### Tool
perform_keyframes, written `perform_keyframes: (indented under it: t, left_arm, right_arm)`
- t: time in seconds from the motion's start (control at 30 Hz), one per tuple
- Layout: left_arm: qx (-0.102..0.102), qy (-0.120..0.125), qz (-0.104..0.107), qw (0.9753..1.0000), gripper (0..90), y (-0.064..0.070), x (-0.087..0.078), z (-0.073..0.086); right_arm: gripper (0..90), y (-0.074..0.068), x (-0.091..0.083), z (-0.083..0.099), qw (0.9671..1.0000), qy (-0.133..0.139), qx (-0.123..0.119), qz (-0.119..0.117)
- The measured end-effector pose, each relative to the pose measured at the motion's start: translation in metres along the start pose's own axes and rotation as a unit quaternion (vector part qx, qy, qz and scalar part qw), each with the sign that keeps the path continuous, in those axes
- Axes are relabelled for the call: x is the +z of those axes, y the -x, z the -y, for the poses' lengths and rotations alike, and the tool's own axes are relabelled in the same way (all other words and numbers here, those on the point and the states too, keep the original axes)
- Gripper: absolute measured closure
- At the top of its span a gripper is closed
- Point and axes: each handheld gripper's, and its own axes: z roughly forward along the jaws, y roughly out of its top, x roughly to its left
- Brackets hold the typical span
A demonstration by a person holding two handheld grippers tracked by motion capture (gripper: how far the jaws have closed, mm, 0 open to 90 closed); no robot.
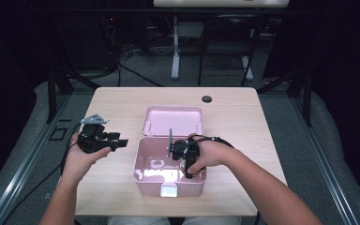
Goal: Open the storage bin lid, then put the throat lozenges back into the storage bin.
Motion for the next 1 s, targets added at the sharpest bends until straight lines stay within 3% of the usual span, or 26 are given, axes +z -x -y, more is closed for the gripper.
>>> perform_keyframes:
  t: [0.23, 0.53, 0.83, 1.0]
  left_arm:
    - [-0.001, 0.001, -0.001, 1.0000, 49.3, 0.000, 0.000, 0.000]
    - [-0.004, 0.000, 0.000, 1.0000, 49.3, 0.001, 0.001, 0.000]
    - [0.001, -0.002, 0.001, 1.0000, 49.4, 0.002, 0.003, 0.000]
    - [0.001, -0.006, 0.003, 1.0000, 49.5, 0.004, 0.006, 0.000]
  right_arm:
    - [19.0, 0.000, 0.000, -0.001, 1.0000, -0.002, 0.000, 0.006]
    - [16.1, 0.002, -0.015, 0.002, 0.9995, 0.026, 0.011, 0.014]
    - [21.5, 0.007, -0.040, 0.012, 0.9975, 0.056, 0.034, 0.028]
    - [23.9, 0.014, -0.054, 0.019, 0.9934, 0.083, 0.067, 0.041]
